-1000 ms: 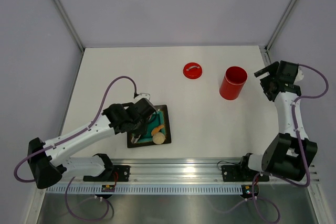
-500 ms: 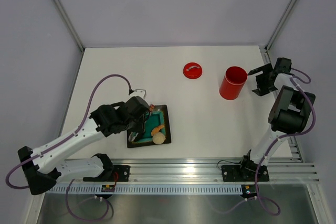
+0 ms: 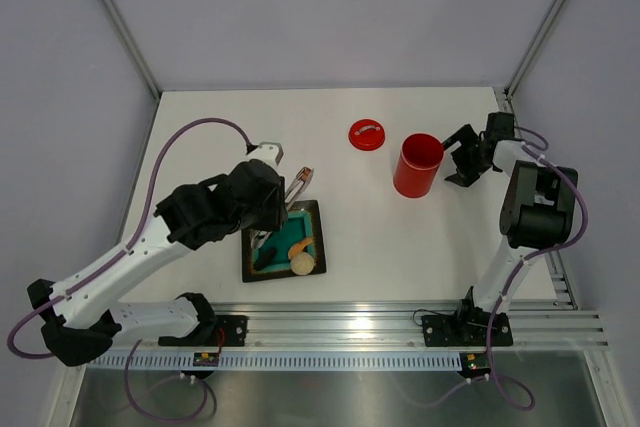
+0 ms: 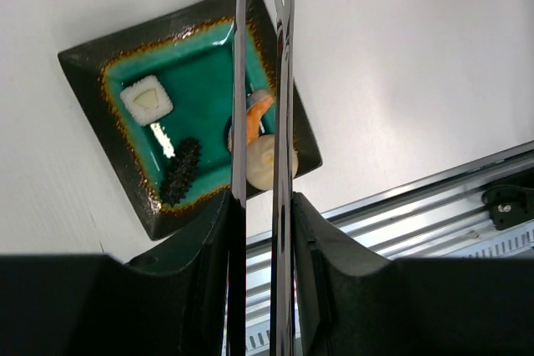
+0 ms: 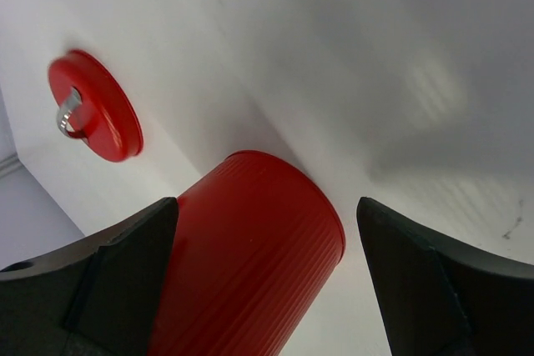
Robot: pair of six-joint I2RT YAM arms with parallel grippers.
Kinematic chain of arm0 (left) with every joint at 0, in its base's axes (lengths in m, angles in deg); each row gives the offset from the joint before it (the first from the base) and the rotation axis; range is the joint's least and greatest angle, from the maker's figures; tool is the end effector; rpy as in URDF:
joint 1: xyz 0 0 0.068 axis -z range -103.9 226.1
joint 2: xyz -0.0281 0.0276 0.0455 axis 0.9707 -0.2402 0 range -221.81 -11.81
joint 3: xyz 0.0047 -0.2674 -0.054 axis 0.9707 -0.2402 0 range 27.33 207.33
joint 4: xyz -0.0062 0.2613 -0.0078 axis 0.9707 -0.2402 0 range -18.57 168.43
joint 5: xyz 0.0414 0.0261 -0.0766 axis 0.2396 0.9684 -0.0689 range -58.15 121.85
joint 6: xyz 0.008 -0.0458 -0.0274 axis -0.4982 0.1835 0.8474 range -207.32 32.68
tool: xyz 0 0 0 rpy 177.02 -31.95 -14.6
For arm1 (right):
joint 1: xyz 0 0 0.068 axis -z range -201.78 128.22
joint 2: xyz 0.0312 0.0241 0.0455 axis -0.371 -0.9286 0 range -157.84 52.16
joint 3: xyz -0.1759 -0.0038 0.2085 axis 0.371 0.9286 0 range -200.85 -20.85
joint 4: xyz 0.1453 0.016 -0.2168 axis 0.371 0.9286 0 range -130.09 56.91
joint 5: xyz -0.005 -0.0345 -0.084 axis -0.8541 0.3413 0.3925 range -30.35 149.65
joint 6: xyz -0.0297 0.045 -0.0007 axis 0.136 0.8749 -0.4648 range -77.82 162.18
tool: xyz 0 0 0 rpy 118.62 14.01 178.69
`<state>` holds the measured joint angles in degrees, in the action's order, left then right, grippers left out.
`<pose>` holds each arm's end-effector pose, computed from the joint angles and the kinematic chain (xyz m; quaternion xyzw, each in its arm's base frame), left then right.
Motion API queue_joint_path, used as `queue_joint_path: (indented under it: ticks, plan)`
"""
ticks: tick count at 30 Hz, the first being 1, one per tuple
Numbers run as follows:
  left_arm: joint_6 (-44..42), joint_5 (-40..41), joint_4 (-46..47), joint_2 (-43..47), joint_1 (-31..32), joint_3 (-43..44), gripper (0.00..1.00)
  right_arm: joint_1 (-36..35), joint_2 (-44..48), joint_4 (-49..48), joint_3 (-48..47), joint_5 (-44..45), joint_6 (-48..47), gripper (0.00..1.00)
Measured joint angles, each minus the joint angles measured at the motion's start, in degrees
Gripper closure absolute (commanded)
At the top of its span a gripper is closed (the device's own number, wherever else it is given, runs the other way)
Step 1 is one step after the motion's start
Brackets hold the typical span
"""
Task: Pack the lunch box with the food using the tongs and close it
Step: Move the packing box to the center of the board.
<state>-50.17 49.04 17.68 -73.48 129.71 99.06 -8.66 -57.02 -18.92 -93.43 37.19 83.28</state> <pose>0.1236 -0.1499 0.3641 0.0836 0.9288 -0.1379 0.3337 0.3891 -0.0767 0.1744 0.3813 0.8634 0.2473 0.2189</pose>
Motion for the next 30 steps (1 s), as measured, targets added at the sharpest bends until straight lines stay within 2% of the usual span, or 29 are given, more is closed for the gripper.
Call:
queue_joint_path:
  ticks: [16, 22, 30]
  plan:
    - [-5.64, -5.66, 1.95, -6.99, 0.00, 10.16, 1.00, -20.35, 4.39, -2.49, 9.77, -1.25, 3.19, 0.03]
    - [-7.50, -9.57, 2.45, -7.13, 0.00, 11.54, 1.00, -23.39, 6.21, -3.56, 11.30, -1.09, 4.79, 0.03]
    - [-8.24, -14.34, 4.28, -7.80, 0.00, 11.52, 1.00, -23.91, 6.62, -1.90, 11.02, 0.70, 4.20, 0.01]
